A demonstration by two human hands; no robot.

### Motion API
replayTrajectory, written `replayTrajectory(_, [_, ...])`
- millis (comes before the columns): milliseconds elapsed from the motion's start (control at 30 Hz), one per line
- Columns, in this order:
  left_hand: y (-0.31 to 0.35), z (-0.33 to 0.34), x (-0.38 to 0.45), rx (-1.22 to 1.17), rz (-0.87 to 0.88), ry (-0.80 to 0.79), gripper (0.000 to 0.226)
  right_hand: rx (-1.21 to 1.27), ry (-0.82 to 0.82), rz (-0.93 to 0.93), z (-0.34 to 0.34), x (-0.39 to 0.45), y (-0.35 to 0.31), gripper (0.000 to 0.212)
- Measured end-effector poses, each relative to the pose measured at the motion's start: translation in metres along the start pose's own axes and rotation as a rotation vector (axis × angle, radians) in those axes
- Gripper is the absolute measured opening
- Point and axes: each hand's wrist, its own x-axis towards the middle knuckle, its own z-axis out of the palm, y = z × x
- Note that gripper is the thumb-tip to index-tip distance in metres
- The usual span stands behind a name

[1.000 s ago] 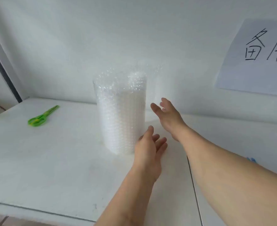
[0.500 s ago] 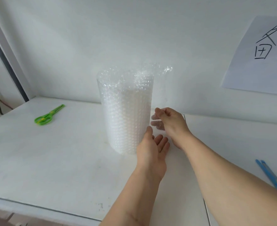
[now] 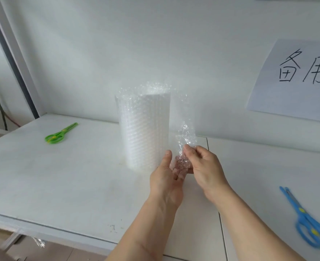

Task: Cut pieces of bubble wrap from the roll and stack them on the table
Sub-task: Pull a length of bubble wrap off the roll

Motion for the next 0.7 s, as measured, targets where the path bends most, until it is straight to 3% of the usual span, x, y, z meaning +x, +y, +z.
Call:
replayTrajectory(67, [0.001, 0.0, 0.0, -0.008, -0.025, 0.006, 0.03, -0.032, -0.006, -0.023, -0.002, -0.003, -0.005, 0.057])
replayTrajectory(233, [0.0, 0.004, -0.007, 0.01, -0.071, 0.08, 0.007, -0.154, 0.037, -0.118, -0.015, 0.002, -0.027, 0.028])
replayTrajectory(333, [0.001, 0.006, -0.013, -0.025, -0.109, 0.073, 0.008, -0.091, 0.015, -0.191, -0.017, 0.005, -0.05, 0.03])
replayTrajectory(467, [0.0, 0.005, -0.02, -0.069, -0.162, 0.038, 0.009, 0.03, 0.09, -0.244, -0.012, 0.007, -0.066, 0.011])
replayTrajectory(700, [-0.006, 0.001, -0.03, -0.11, -0.237, -0.056, 0.036, 0.127, 0.231, -0.121, -0.016, 0.004, -0.06, 0.025])
